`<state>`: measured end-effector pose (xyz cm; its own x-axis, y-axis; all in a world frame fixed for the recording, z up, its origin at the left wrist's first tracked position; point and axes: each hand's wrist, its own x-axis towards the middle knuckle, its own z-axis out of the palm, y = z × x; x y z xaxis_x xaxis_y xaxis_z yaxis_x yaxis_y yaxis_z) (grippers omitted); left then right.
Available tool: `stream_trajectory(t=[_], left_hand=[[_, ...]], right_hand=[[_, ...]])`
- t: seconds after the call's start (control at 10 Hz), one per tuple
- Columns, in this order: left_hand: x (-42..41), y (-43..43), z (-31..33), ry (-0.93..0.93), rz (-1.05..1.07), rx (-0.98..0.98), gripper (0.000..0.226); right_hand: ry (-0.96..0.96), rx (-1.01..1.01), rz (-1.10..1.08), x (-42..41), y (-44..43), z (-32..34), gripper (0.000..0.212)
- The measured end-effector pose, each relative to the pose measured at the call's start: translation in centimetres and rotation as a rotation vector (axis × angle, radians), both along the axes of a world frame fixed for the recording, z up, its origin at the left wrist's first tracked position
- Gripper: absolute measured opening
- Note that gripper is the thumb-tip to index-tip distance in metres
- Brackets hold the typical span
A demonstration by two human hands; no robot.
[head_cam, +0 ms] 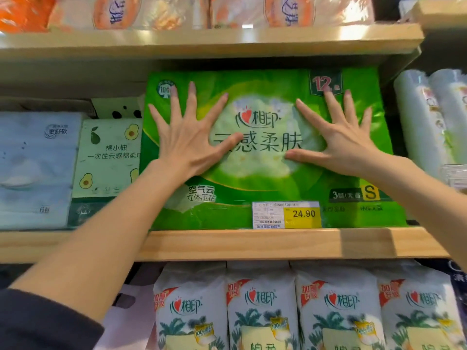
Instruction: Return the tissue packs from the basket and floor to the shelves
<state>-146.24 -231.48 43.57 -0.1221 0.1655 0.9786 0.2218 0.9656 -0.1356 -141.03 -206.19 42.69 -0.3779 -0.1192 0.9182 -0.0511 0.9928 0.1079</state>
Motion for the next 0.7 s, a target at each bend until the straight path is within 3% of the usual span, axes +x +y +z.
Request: stream_trajectory(t=[0.4, 0.7], left_hand=[[1.4, -0.9, -0.3, -0.098, -0.005, -0.035, 0.076], [6.4, -2.9, -2.3, -0.233, -0.130, -0.076, 0.066]], right_hand=[[-0.016, 0.030, -0.010, 0.6, 0.1, 0.0, 0.102], [-0.130, -0.013, 0.073, 5.3, 0.2, -2.5, 0.084]])
